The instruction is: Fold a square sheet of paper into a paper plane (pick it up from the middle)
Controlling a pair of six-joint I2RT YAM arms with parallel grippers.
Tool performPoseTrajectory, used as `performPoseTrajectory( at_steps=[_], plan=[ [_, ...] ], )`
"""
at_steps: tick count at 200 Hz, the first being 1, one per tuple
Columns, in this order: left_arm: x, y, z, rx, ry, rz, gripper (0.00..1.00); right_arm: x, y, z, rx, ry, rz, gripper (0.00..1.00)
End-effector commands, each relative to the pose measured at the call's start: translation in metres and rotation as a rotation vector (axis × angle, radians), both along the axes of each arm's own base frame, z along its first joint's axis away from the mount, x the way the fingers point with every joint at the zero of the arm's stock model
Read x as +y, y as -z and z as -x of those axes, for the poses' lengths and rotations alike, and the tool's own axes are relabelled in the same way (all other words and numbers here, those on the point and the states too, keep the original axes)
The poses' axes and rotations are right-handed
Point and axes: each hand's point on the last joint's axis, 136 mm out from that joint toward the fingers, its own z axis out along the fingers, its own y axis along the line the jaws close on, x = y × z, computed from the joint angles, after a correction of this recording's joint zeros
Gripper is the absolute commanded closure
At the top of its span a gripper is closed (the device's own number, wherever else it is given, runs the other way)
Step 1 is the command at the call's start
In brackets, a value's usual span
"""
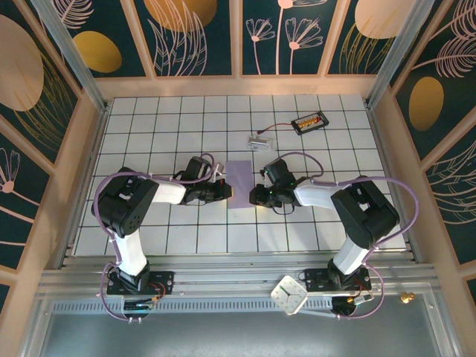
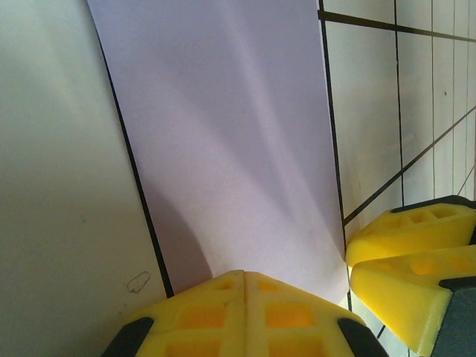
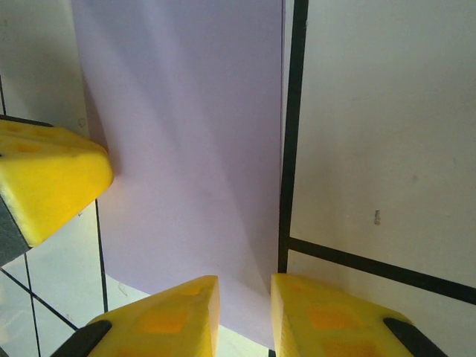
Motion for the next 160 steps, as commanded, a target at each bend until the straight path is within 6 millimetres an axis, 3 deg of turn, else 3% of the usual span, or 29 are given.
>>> performPoseTrajectory(
  at_steps=[1, 60, 96, 160],
  plan=[
    [0.016, 0.031, 0.017, 0.077, -0.006, -0.111, 1.00, 0.012, -0.005, -0.001, 0.004, -0.015, -0.042, 0.75],
    [0.018, 0.032, 0.018, 0.077, -0.007, -0.123, 1.00, 0.011, -0.015, -0.008, -0.013, 0.014, -0.088, 0.75],
    [0.029, 0.039, 0.018, 0.084, -0.022, -0.200, 1.00, -0.006, -0.007, -0.006, -0.019, 0.046, 0.047, 0.75],
    [0.047, 0.054, 0.021, 0.105, -0.036, -0.328, 1.00, -0.002, 0.003, 0.002, 0.009, 0.048, 0.079, 0.75]
  ],
)
